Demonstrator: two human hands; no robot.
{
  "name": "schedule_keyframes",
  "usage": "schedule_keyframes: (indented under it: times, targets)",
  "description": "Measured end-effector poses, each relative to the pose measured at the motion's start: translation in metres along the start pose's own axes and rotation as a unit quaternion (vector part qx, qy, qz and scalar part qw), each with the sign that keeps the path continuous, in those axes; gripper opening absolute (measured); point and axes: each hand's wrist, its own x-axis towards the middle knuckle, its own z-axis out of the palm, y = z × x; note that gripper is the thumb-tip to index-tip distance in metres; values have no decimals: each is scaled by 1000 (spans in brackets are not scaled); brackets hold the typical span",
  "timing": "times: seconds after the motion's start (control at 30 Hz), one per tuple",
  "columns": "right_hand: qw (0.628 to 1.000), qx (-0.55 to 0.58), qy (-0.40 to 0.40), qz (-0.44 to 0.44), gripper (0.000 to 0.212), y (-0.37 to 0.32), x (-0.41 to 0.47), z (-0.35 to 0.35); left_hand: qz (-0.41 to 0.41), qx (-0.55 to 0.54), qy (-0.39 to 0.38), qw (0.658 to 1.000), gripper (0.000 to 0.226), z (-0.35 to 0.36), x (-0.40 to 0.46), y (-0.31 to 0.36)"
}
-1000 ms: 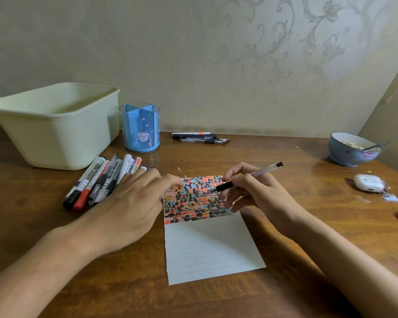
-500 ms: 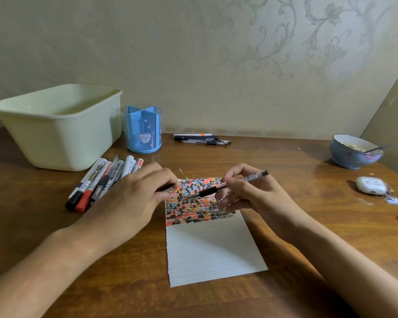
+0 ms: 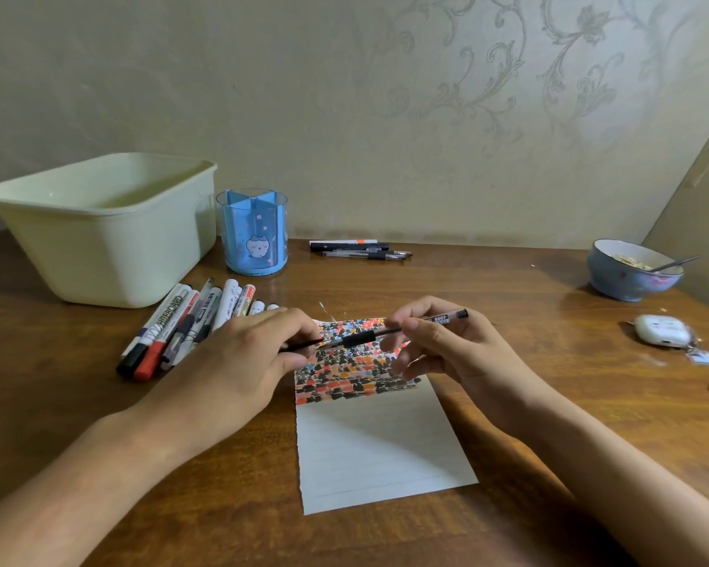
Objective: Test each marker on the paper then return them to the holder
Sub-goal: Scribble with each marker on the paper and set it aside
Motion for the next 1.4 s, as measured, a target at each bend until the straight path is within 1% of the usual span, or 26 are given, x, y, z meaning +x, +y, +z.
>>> schedule_keyframes:
  times: [0.17, 0.37, 0.4, 0.5, 0.6, 0.7, 0.83, 1.0, 1.07, 1.13, 1.2, 1.23, 1.3, 1.37, 1.4]
  targets:
    - [1000, -12, -21, 6, 19, 2, -1, -1, -17, -3, -8, 1000, 29, 2, 0, -1]
    - [998, -38, -45, 22, 20, 4, 0, 1, -25, 0, -10, 1000, 37, 1, -1, -1]
    - [998, -36, -45, 24, 20, 4, 0, 1, -26, 4, -4, 1000, 34, 1, -1, -2]
    - [998, -42, -44, 24, 23, 6, 0, 1, -15, 26, 11, 1000, 18, -2, 0, -5]
    - [996, -71, -45, 14, 26, 8, 0, 5, -3, 36, 3, 999, 11, -1, -1, -3]
    - [995, -86, -41, 8, 27, 10, 0, 7, 1, 34, 11, 999, 8, 0, 0, -1]
    - [997, -69, -36, 11, 27, 12, 1, 7, 10, 50, 15, 999, 8, 2, -1, 0]
    - [995, -80, -55, 8, 17, 10, 2, 7, 28, 64, 14, 997, 8, -3, -1, 0]
    - [993, -104, -62, -3, 21, 8, 2, 6, 36, 44, 0, 998, 18, -9, -1, 1]
    - [989, -127, -72, -14, 28, 8, 3, 6, 44, 36, -35, 998, 30, -13, -2, 5]
    - [986, -151, -62, -17, 44, 10, 3, 5, 61, 66, -72, 993, 33, -14, -4, 8]
    - [985, -165, -51, -21, 55, 11, 4, 3, 72, 74, -78, 992, 36, -15, -4, 9]
    - [977, -210, -18, -37, 69, 15, 7, -3, 89, 97, -57, 990, 38, -18, -3, 6]
    - [956, -287, 4, -55, 68, 17, 9, -12, 65, 140, 7, 988, 28, -25, 0, -3]
    - [943, -328, 4, -61, 64, 17, 9, -15, 28, 158, 39, 986, 22, -29, 1, -9]
